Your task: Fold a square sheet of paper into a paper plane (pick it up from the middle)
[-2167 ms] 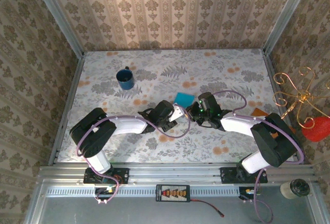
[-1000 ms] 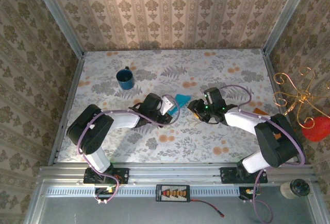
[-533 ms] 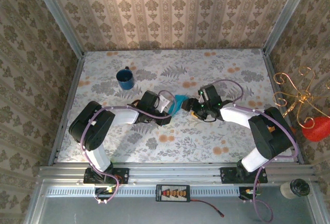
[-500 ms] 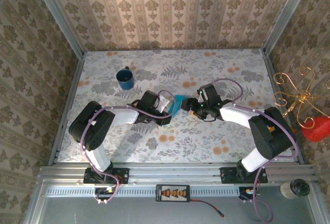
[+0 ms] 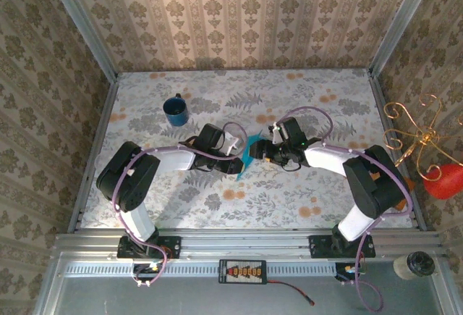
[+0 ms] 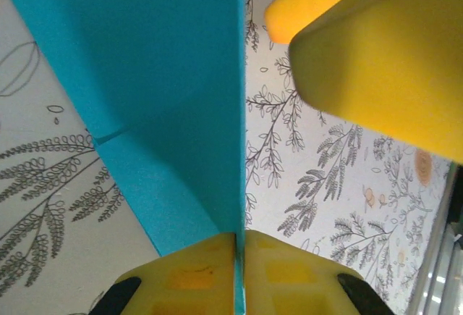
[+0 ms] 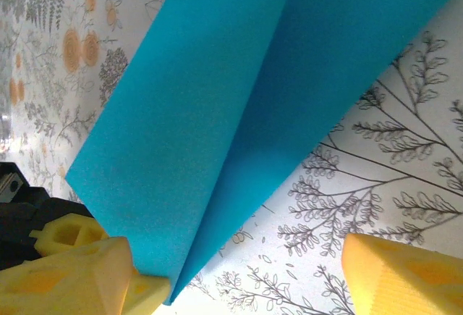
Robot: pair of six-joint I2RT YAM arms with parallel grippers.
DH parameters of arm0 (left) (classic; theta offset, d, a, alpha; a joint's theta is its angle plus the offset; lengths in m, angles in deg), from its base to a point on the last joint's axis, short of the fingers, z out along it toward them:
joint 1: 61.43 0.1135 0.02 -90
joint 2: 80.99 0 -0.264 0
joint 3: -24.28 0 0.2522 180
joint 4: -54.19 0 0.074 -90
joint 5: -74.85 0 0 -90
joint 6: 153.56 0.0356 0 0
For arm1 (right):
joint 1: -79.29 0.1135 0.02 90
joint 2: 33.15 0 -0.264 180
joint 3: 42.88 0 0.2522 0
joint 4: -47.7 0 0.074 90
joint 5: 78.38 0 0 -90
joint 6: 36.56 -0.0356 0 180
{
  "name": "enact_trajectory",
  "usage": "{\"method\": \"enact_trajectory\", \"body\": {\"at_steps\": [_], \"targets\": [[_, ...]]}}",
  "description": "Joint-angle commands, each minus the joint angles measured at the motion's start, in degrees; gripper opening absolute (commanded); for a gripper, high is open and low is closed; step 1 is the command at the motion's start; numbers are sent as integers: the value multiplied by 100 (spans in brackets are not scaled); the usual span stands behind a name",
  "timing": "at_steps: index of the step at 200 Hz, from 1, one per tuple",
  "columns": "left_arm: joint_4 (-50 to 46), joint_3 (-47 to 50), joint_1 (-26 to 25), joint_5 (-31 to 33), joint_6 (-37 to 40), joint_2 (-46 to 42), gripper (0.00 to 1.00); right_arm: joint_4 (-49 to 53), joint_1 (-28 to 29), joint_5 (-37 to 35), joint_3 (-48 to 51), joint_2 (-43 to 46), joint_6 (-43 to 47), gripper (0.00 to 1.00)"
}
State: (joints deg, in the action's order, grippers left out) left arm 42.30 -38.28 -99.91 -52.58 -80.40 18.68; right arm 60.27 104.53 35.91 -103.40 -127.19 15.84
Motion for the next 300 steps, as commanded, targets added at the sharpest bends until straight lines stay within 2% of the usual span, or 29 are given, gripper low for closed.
{"method": "enact_trajectory", "body": {"at_steps": [1, 34, 73, 183, 241, 300], "targets": [[-145, -120, 51, -320, -143, 95, 10, -353, 9, 282, -61, -61, 81, 82], [-105, -115, 83, -446, -184, 124, 10, -724, -27, 434, 18, -179, 43, 89], [-81, -130, 130, -615, -223, 187, 10, -659, -62, 452, -71, -376, 187, 89], [-98, -222, 174, -763, -284, 368, 12, 83, -73, -188, -399, -793, 54, 85], [-72, -139, 183, -560, -317, 181, 21, 643, -57, -553, -611, -1079, 0, 79], [-60, 186, 174, 13, -393, -395, 39, 869, -49, -665, -729, -1237, -85, 78]]}}
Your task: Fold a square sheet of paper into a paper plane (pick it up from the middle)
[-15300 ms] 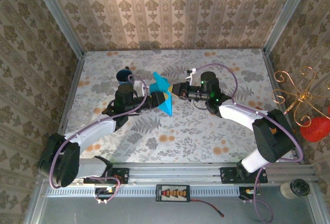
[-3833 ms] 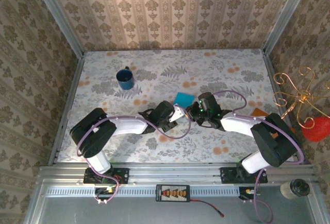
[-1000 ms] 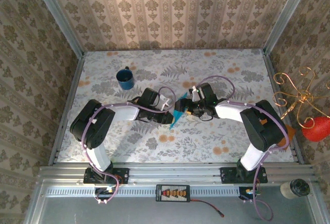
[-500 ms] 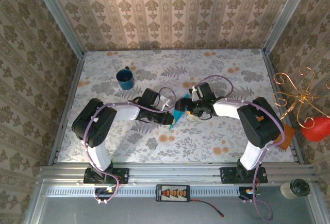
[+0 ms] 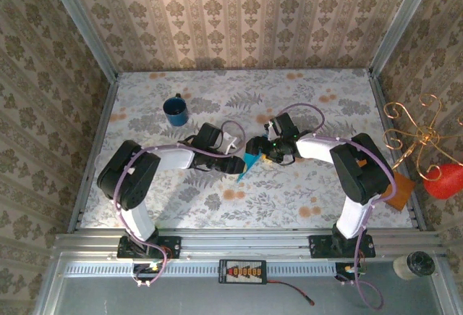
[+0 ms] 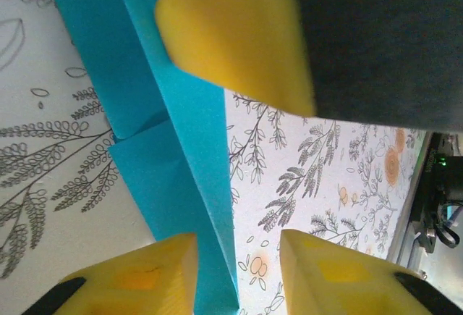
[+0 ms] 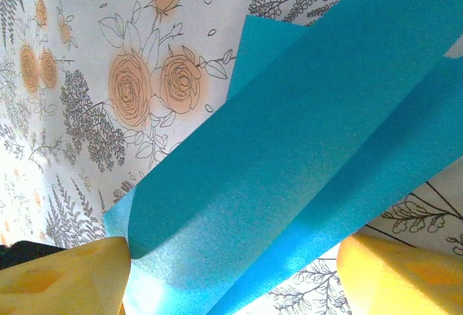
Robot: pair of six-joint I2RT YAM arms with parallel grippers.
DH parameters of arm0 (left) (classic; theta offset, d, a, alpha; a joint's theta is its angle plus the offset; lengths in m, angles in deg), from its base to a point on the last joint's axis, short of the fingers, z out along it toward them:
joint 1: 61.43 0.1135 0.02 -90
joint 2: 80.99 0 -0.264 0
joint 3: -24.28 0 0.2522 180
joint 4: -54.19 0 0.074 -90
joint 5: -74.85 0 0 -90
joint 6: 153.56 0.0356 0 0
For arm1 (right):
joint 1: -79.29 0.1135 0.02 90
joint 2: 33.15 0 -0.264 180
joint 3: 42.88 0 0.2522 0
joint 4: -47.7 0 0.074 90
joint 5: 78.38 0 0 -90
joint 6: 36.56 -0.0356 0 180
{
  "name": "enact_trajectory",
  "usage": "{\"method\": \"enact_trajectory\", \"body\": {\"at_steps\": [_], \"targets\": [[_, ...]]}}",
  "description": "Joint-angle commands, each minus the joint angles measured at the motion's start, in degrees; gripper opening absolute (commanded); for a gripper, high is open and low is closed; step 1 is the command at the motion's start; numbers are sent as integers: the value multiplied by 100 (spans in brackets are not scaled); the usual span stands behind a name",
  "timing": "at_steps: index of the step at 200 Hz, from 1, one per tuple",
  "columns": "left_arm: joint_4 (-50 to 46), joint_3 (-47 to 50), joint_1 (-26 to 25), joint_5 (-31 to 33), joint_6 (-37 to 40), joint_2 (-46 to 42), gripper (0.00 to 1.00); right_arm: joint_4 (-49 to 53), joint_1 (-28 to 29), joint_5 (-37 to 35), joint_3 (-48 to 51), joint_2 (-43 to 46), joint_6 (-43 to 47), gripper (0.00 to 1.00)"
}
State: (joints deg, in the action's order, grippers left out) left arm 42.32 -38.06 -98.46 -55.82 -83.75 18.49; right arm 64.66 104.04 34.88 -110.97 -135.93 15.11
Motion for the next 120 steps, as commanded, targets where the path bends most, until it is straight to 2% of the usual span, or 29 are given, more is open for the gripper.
{"method": "enact_trajectory", "body": {"at_steps": [1, 26, 52, 64, 85, 120], "targets": [[-60, 164, 30, 338, -57, -385, 39, 433, -3, -566, 27, -360, -19, 79], [119, 336, -32, 718, -313, -484, 48, 488, -1, -585, -1, -398, -44, 78], [287, 466, -258, 1112, -500, -526, 63, 541, -4, -602, -10, -432, -78, 78], [276, 469, -395, 1313, -532, -529, 67, 556, -6, -609, -9, -444, -100, 78], [145, 427, -532, 1649, -567, -471, 68, 576, -6, -621, -12, -447, -128, 78], [319, 472, -533, 1665, -792, -378, 61, 594, -6, -621, -8, -467, -144, 77]]}}
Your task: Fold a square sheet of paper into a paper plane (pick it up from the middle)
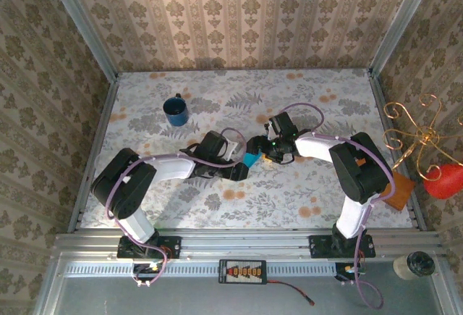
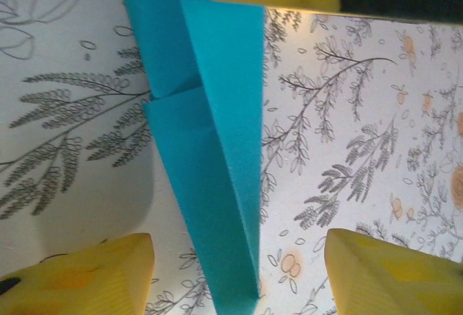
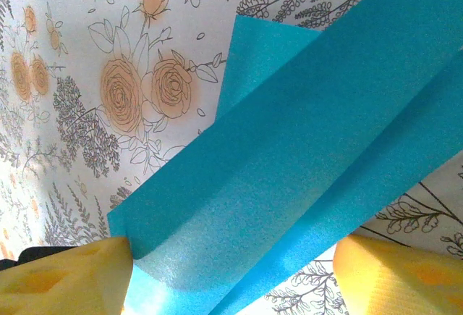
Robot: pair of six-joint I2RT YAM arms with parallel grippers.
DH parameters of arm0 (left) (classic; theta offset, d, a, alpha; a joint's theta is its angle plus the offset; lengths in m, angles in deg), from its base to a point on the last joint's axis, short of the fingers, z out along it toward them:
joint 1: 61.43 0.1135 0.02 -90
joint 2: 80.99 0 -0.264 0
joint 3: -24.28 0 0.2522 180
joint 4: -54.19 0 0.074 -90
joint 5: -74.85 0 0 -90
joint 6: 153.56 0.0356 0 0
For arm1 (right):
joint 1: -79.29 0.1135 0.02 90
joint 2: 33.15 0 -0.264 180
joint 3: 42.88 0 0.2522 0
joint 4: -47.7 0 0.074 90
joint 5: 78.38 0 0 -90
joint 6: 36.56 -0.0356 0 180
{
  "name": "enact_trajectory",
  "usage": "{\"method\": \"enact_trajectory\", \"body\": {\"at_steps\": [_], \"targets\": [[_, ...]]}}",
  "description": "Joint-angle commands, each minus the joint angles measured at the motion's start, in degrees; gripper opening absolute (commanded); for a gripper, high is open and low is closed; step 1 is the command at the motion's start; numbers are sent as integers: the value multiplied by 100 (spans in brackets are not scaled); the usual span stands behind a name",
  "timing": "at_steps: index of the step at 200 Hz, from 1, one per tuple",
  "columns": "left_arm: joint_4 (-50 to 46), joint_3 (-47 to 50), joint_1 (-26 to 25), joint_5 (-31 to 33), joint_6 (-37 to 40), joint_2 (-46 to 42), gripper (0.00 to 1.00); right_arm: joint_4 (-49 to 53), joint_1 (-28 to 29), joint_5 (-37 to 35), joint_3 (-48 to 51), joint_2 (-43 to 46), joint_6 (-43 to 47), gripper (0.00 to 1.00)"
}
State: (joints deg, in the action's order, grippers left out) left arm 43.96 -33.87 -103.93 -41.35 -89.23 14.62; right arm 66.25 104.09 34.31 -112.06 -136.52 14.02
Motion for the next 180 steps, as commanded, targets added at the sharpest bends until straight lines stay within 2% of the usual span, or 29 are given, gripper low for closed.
{"method": "enact_trajectory", "body": {"at_steps": [1, 61, 180], "targets": [[165, 52, 18, 219, -249, 14, 61, 434, -10, -569, 101, -406, -37, 77], [641, 206, 143, -51, -636, 128, 52, 433, -9, -582, 134, -440, -75, 76], [636, 124, 242, -276, -843, 467, 36, 399, -9, -587, 201, -487, -127, 75]]}}
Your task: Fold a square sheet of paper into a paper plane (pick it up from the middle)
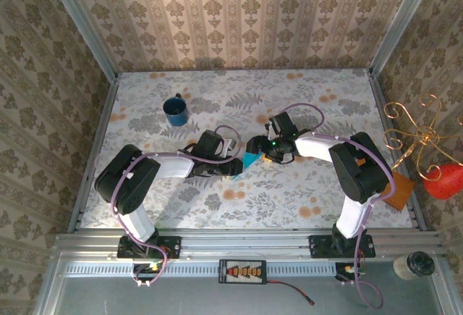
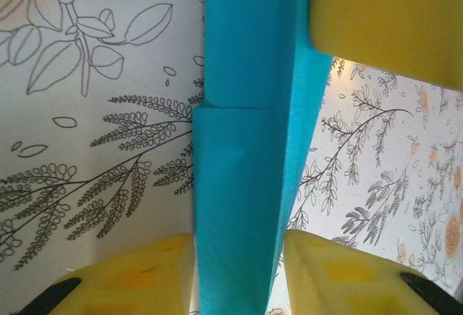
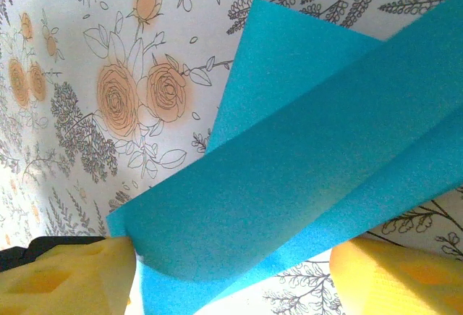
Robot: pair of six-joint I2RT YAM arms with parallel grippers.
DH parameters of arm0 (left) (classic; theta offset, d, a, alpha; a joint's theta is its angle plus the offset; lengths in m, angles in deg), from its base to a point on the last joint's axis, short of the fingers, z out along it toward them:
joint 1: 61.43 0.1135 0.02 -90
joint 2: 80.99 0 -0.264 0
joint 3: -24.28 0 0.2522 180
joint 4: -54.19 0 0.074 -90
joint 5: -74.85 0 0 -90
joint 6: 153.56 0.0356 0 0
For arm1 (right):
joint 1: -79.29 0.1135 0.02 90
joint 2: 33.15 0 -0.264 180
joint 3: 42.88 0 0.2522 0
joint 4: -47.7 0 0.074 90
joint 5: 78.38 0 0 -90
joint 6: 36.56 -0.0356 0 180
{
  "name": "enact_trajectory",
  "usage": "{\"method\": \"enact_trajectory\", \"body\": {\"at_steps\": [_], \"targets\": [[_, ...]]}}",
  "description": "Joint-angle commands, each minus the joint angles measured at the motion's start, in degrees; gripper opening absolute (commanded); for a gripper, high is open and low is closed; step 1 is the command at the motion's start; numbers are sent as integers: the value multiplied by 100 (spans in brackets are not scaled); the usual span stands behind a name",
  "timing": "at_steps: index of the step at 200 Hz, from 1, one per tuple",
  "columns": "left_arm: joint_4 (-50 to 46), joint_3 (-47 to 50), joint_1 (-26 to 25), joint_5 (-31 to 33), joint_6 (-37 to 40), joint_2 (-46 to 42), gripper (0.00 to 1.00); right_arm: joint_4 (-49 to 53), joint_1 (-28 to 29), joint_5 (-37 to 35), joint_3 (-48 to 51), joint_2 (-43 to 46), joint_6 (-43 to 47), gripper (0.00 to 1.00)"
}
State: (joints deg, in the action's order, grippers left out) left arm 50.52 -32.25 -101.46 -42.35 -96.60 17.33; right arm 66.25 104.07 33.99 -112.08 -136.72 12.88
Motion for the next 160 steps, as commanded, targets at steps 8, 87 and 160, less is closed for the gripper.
{"method": "enact_trajectory", "body": {"at_steps": [8, 87, 160], "targets": [[-33, -45, -9, -189, -99, 215, 36, 412, -16, -564, 206, -479, -23, 75], [-130, -106, 11, -338, -32, 185, 41, 607, -21, -751, 144, -641, -127, 72], [-716, -195, -110, 208, 309, -19, 52, 721, -32, -787, 47, -763, -198, 71]]}}
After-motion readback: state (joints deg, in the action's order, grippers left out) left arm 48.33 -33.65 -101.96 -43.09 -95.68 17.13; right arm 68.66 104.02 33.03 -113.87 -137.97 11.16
